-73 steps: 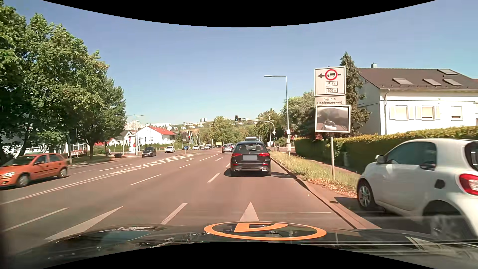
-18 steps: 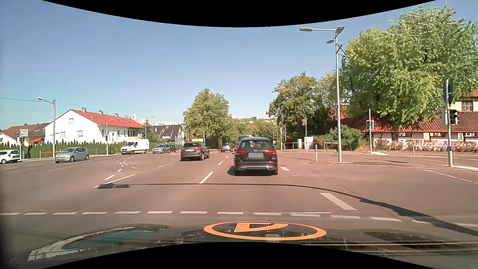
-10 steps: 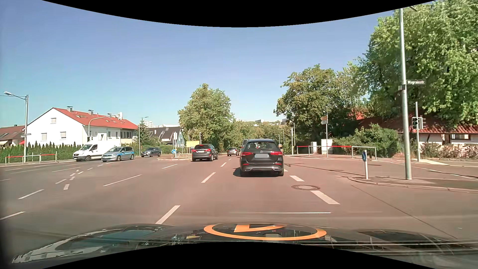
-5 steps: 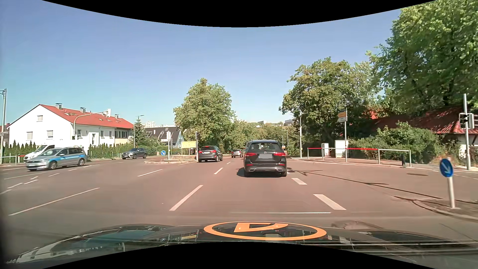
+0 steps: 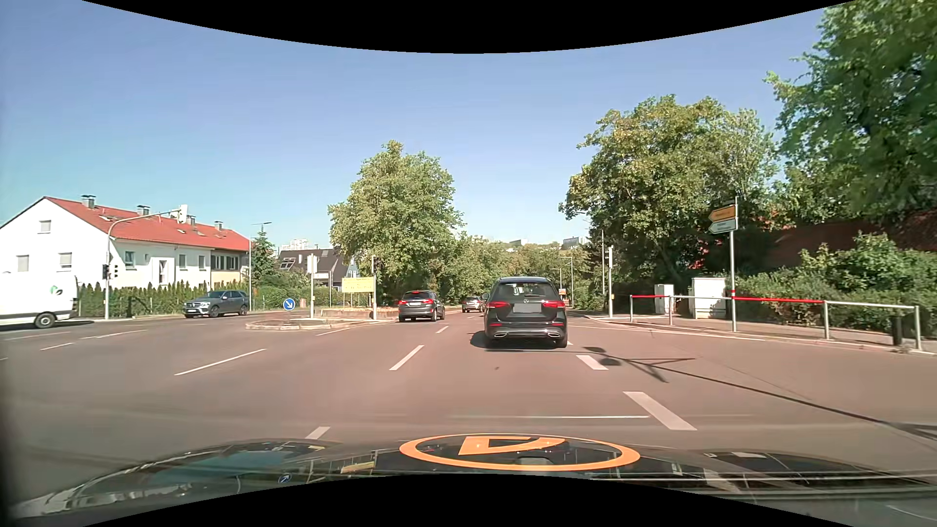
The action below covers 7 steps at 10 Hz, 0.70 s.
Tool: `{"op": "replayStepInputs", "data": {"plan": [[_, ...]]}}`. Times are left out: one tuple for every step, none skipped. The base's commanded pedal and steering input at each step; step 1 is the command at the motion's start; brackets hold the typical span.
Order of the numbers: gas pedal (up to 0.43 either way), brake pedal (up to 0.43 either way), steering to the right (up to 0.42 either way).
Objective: Follow the waypoints while adhering to traffic rules and regulations
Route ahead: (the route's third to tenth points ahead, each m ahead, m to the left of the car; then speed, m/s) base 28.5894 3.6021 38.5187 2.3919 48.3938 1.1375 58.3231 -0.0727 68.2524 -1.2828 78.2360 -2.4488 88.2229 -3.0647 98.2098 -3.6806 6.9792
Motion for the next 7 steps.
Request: {"op": "replayStepInputs", "data": {"plan": [[0.110, 0.000, -0.008], [0.110, 0.000, -0.007], [0.110, 0.000, -0.006], [0.110, 0.000, -0.005], [0.110, 0.000, -0.004], [0.130, 0.000, -0.004], [0.130, 0.000, -0.004]]}}
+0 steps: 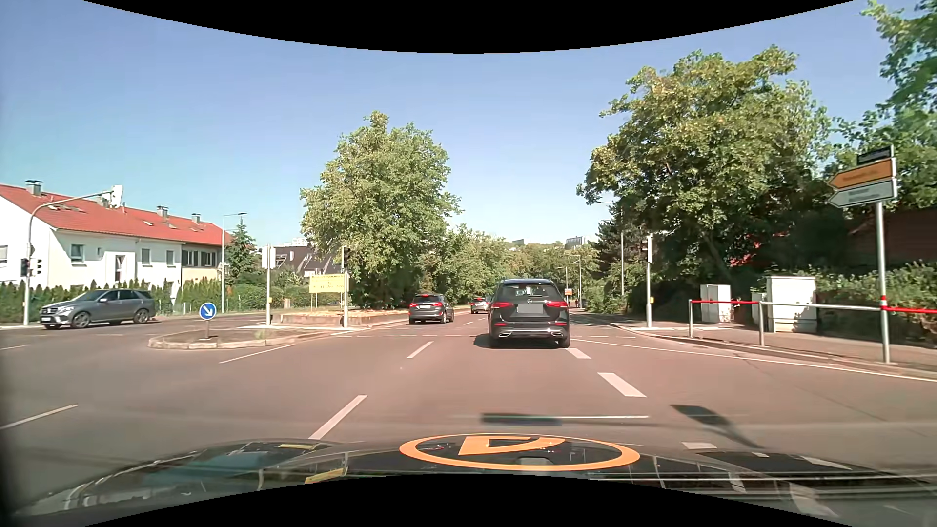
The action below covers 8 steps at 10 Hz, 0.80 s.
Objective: Follow the waypoints while adhering to traffic rules and regulations
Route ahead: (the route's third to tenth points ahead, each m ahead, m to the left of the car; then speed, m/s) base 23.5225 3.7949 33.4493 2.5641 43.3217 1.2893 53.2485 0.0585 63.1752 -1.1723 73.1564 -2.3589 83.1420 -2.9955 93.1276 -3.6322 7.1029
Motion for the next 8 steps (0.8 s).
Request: {"op": "replayStepInputs", "data": {"plan": [[0.130, 0.000, -0.004], [0.130, 0.000, -0.002], [0.130, 0.000, 0.000], [0.110, 0.000, 0.001], [0.110, 0.000, 0.001], [0.098, 0.000, 0.001], [0.098, 0.000, 0.001], [0.087, 0.000, 0.003]]}}
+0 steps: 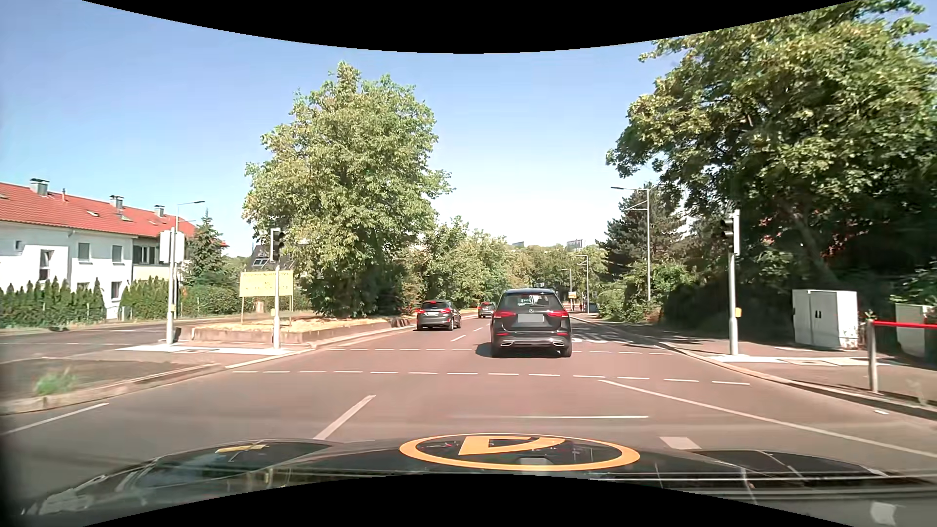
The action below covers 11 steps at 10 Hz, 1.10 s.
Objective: Follow the waypoints while adhering to traffic rules and regulations
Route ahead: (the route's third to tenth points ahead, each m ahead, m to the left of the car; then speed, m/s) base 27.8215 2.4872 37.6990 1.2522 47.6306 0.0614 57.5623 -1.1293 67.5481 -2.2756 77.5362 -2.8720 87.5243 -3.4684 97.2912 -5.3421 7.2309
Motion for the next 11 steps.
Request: {"op": "replayStepInputs", "data": {"plan": [[0.087, 0.000, 0.004], [0.087, 0.000, 0.005], [0.087, 0.000, 0.005], [0.087, 0.000, 0.005], [0.087, 0.000, 0.006], [0.067, 0.000, 0.007], [0.047, 0.000, 0.007], [0.047, 0.000, 0.007], [0.047, 0.000, 0.007], [0.047, 0.000, 0.008], [0.047, 0.000, 0.009]]}}
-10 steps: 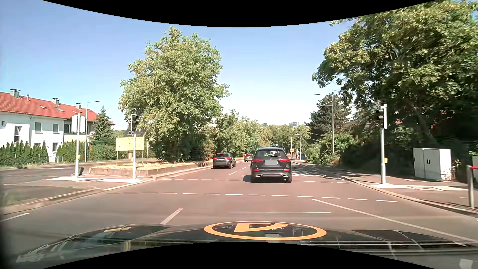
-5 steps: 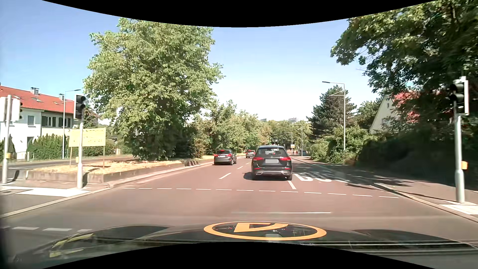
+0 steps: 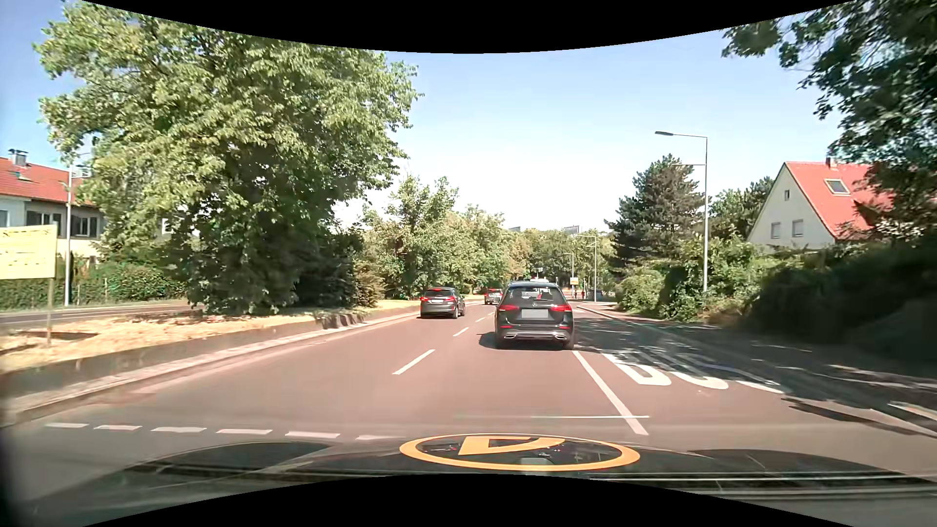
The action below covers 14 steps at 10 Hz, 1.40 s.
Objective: Follow the waypoints while adhering to traffic rules and regulations
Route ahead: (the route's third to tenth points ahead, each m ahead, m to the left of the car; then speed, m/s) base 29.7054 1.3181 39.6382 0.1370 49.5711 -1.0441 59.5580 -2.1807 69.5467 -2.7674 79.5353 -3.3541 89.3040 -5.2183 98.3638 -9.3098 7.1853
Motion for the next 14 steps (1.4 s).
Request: {"op": "replayStepInputs", "data": {"plan": [[0.047, 0.000, 0.011], [0.047, 0.000, 0.013], [0.047, 0.000, 0.013], [0.047, 0.000, 0.013], [0.047, 0.000, 0.013], [0.047, 0.000, 0.013], [0.047, 0.000, 0.012], [0.047, 0.000, 0.013], [0.047, 0.000, 0.013], [0.047, 0.000, 0.012], [0.047, 0.000, 0.013], [0.039, 0.000, 0.013], [0.039, 0.000, 0.014], [0.039, 0.000, 0.014]]}}
